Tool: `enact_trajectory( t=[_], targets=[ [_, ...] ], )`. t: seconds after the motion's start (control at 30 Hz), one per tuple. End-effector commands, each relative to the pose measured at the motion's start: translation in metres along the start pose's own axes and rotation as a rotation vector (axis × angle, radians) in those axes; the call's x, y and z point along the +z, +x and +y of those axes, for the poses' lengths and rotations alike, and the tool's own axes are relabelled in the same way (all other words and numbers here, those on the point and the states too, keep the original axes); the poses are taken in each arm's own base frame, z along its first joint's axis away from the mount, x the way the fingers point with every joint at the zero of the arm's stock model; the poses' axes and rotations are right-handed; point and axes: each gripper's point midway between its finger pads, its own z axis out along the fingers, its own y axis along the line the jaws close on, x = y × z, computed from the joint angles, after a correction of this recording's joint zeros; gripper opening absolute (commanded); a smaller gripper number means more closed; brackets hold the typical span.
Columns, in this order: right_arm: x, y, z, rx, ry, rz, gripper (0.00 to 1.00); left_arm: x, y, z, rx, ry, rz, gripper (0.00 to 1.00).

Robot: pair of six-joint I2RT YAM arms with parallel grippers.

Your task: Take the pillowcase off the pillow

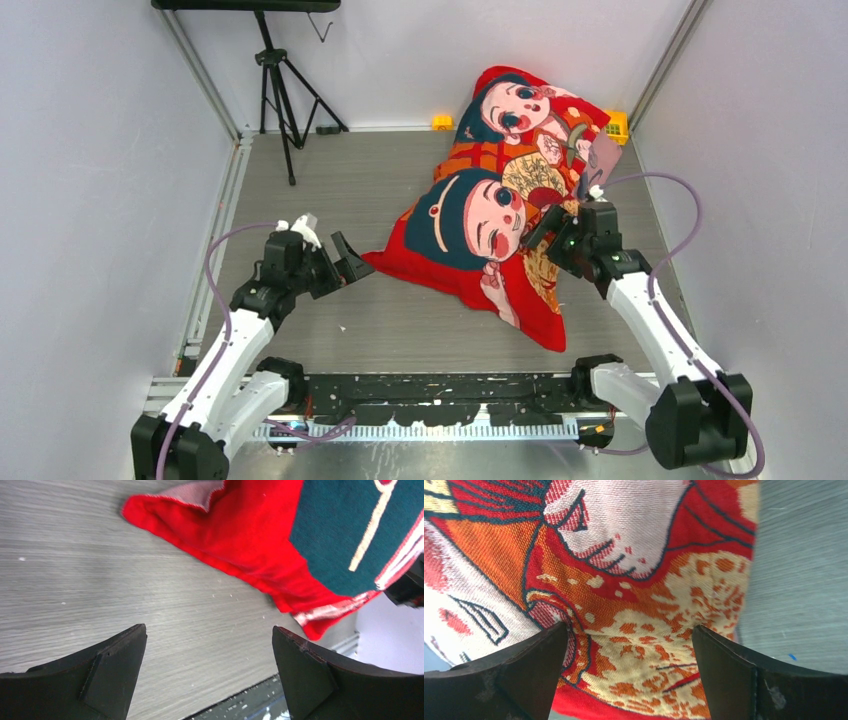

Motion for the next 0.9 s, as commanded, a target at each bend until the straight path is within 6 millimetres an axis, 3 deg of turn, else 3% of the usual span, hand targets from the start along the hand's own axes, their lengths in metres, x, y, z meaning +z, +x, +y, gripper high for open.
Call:
enact_trajectory(
  t=[0.0,0.1,0.23,0.33,0.43,0.53,0.63,0.77,0.87],
  targets=[
    [0.024,0.024,0.034,-0.052,-0.123,0.067,0.96,-0.002,-0.002,-0.034,-0.016,0.143,0.05,0.98],
    [0.045,0.051,0.081,-0.125,-0.187,0.095,0.92,-0.001,-0.003,-0.035,-0.025,0.146,0.05,0.98],
    [0.065,0.111,0.17,-0.241,-0.337,0.178,0.92,-0.002,-0.007,-0.034,-0.035,0.135,0.025,0.98],
    [0.046,0.143,0.248,-0.341,-0.548,0.228,0.93,-0.004,-0.009,-0.032,-0.04,0.123,0.006,0.98],
    [0.015,0.14,0.285,-0.378,-0.685,0.202,0.93,-0.005,-0.009,-0.031,-0.043,0.116,-0.004,0.98],
    [0.001,0.111,0.274,-0.377,-0.641,0.132,0.93,-0.007,-0.009,-0.026,-0.043,0.095,-0.013,0.98],
    [-0.003,0.078,0.236,-0.333,-0.53,0.093,0.93,-0.007,-0.01,-0.012,-0.063,0.018,-0.038,0.98],
    [-0.007,0.023,0.164,-0.193,-0.347,0.007,0.93,-0.002,-0.013,0.007,-0.126,-0.053,-0.103,1.0],
    [-0.01,-0.014,0.102,-0.083,-0.162,-0.1,0.99,0.006,-0.009,0.006,-0.161,-0.012,-0.108,1.0]
  ],
)
